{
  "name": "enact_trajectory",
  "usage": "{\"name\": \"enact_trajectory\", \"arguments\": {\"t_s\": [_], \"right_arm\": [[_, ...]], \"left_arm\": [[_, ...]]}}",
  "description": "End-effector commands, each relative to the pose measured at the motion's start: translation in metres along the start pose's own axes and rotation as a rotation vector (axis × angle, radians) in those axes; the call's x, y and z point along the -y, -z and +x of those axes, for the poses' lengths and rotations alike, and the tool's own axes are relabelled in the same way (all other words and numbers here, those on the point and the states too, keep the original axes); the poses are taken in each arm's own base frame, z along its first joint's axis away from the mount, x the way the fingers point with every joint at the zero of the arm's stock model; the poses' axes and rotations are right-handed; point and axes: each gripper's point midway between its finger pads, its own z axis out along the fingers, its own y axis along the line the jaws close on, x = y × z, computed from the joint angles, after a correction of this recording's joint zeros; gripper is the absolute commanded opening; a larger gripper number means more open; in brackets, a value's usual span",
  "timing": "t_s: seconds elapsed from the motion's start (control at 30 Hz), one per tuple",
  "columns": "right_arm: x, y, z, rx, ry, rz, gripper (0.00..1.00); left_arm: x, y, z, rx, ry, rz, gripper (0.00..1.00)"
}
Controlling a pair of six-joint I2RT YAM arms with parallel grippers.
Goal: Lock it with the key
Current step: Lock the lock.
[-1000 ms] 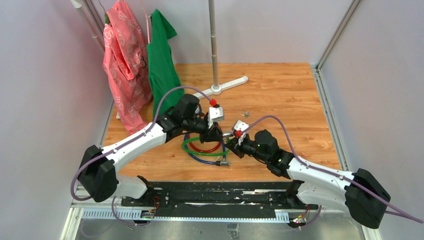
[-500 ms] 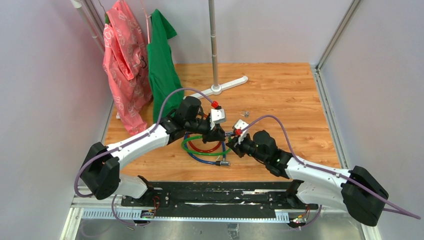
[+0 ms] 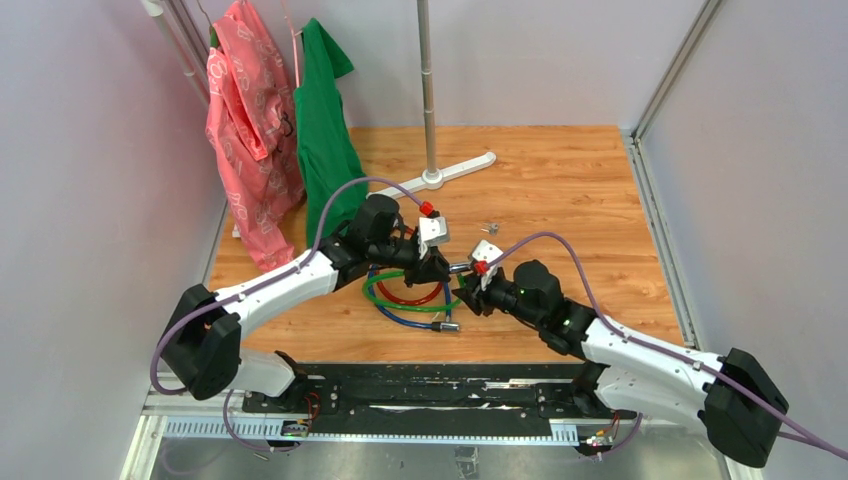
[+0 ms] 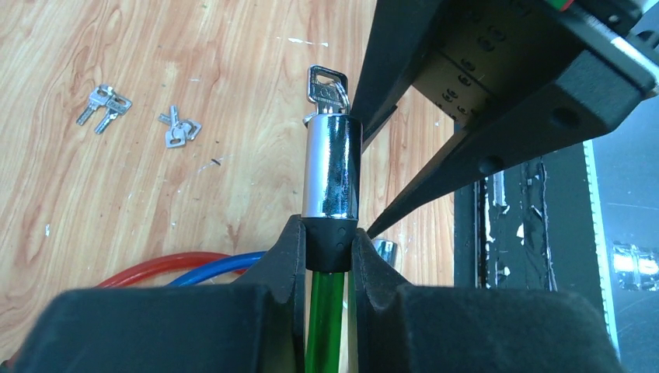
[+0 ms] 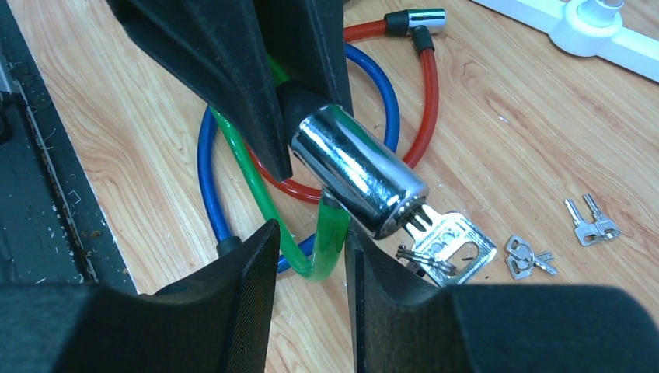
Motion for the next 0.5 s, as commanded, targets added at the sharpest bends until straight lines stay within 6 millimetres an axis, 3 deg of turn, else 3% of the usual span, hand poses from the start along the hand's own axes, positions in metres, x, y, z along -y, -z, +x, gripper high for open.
{"name": "enact_trajectory", "arguments": {"t_s": [0.0, 0.2, 0.33, 0.47], "right_arm": [[-0.017, 0.010, -0.009, -0.022, 0.002, -0.090, 0.41], [-0.040, 0.047, 0.000, -0.148, -0.085, -0.202, 0.48], [-0.043, 0.070, -0.023, -0.113, -0.209, -0.227, 0.51], [-0.017, 0.080, -0.052, -0.043, -0.361, -0.162, 0.55]], "left_arm": [[-0.011, 0.007, 0.054, -0.165, 0.076, -0.045, 0.00], [-0.020, 0.009, 0.055, -0.163, 0.055, -0.072, 0.00], [-0.021, 0.009, 0.053, -0.152, 0.038, -0.077, 0.00], [-0.017, 0.008, 0.053, -0.138, 0.031, -0.058, 0.00]]}}
